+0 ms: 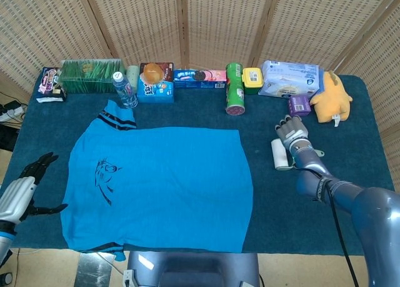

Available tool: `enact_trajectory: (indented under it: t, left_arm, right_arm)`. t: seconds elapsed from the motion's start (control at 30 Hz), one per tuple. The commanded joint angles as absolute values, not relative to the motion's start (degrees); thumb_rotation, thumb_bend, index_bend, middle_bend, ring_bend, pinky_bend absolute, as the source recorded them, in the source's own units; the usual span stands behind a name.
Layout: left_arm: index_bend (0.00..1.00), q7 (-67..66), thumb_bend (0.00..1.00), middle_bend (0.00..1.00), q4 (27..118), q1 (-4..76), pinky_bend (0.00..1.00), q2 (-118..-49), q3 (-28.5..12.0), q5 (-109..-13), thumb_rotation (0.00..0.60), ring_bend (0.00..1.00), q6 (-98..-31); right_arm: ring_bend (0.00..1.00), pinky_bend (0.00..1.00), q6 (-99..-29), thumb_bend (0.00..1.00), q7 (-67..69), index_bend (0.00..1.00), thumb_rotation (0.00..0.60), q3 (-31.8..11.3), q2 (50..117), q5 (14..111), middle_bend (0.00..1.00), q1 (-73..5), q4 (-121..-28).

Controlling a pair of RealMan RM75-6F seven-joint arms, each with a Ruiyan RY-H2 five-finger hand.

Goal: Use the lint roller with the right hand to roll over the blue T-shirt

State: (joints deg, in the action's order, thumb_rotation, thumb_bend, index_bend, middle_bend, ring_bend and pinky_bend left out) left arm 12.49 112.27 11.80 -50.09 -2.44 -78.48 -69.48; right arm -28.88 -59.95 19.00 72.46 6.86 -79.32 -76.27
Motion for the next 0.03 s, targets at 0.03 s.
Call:
enact_trajectory:
  t: [0.03]
  left_arm:
    - [0.00, 12.22, 0.09, 0.00, 112.50, 11.95, 0.02, -50.08, -2.54, -78.49, 0.600, 0.00, -69.46]
  right_arm:
    - [0.00, 0.15, -28.94, 0.00, -53.18, 0.00, 0.600, 15.98, 69.45, 14.32, 0.00, -75.33, -77.11]
